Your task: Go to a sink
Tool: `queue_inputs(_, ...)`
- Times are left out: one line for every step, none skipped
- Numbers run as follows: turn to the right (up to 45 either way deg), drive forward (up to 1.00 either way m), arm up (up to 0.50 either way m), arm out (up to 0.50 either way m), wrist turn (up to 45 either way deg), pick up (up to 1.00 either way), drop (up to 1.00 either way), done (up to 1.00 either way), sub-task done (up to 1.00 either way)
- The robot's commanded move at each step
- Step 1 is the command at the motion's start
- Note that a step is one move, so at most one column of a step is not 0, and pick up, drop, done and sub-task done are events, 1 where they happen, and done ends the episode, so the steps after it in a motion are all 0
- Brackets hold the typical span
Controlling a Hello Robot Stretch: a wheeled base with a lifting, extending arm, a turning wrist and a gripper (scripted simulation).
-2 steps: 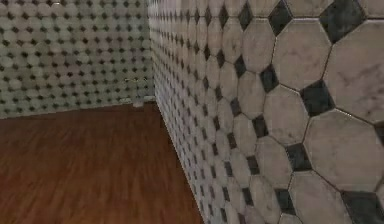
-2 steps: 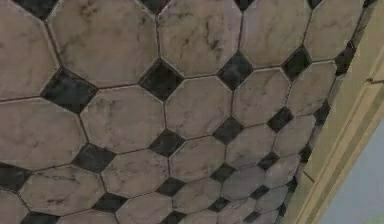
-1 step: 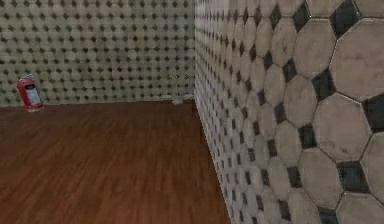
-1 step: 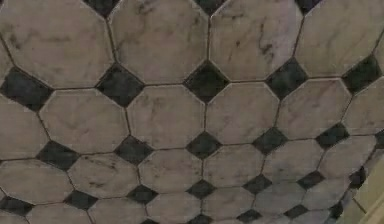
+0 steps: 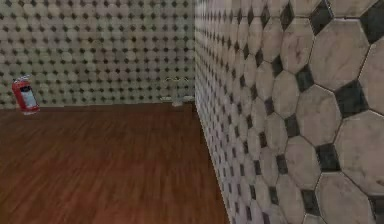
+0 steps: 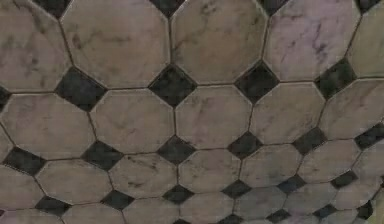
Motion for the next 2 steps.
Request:
queue_inputs(-6.0,0.00,0.00,0.00,0.0,0.00,0.00,0.00,0.00)
queue_inputs(0.0,0.30,0.00,0.00,0.0,0.00,0.00,0.00,0.00)
